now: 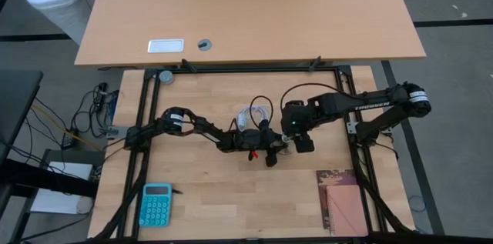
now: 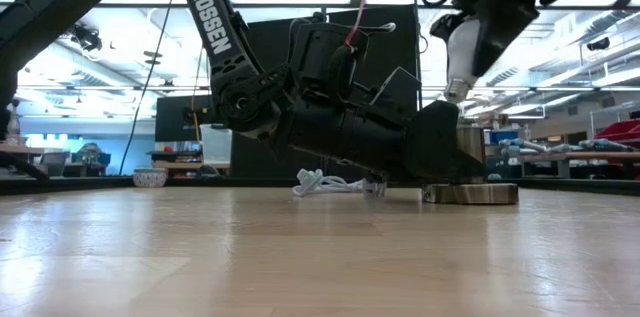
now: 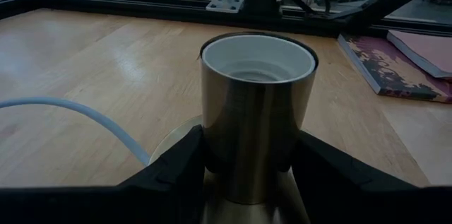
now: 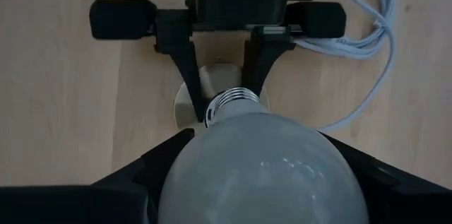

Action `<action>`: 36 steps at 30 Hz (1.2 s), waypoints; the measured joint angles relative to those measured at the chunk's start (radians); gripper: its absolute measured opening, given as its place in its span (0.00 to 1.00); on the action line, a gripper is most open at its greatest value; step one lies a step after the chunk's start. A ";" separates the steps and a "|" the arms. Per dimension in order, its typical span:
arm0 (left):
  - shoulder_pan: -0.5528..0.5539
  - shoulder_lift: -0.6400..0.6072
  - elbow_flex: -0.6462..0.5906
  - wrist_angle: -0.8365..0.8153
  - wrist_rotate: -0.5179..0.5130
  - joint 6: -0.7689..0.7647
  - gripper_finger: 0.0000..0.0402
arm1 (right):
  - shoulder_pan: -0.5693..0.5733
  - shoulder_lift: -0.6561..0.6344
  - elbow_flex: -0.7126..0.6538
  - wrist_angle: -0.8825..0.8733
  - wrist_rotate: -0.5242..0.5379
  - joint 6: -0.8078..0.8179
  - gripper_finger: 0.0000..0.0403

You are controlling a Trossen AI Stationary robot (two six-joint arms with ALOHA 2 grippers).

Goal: Screw lightbulb
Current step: Insert the white lightbulb into the lamp socket

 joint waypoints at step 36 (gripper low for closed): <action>0.000 0.000 0.000 0.000 0.013 -0.005 0.48 | -0.024 0.251 0.159 -0.206 -0.052 -0.021 0.65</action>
